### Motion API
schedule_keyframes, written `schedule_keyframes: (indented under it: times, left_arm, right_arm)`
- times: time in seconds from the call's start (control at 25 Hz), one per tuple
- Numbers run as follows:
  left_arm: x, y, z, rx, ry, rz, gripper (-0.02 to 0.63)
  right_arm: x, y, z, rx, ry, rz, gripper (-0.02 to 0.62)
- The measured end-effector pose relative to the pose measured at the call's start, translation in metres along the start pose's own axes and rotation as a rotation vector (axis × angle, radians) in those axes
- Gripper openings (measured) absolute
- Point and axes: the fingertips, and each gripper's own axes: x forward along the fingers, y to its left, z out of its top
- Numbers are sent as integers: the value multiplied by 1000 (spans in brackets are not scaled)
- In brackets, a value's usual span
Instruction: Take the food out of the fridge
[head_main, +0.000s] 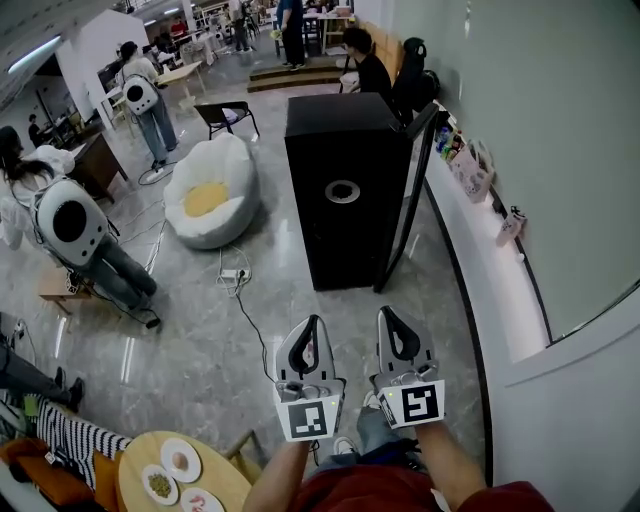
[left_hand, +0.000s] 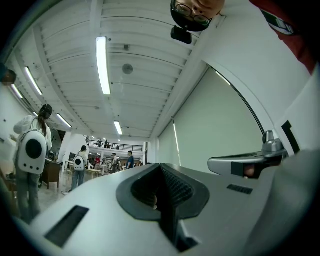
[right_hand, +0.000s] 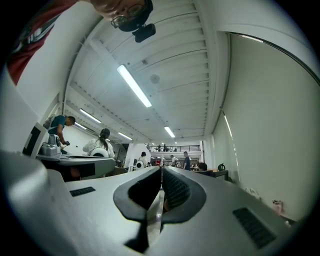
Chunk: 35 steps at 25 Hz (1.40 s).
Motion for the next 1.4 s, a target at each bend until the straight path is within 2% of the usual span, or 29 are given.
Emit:
schedule_keyframes:
  times: [0.4, 0.56, 0.68, 0.76, 0.96, 1.08, 1.4]
  left_arm:
    - [50, 5, -20, 11, 16, 28, 12]
    - [75, 1, -28, 62, 30, 4, 13]
    - [93, -1, -36, 21, 27, 23, 12]
    - [104, -3, -41, 7, 27, 28, 12]
    - [134, -9, -45, 35, 38, 13, 13]
    - [149, -10, -52, 15, 36, 30, 12]
    - [194, -16, -63, 25, 44, 63, 12]
  right_arm:
    - [47, -30, -17, 31, -8, 20, 23]
    - [63, -48, -30, 26, 7, 20, 23]
    - [78, -62, -23, 64, -35, 1, 23]
    - [84, -71, -31, 46, -10, 8, 22]
    - [103, -91, -39, 36, 7, 14, 23]
    - [114, -102, -46, 35, 16, 24, 23]
    - [149, -135, -54, 45, 18, 58, 23]
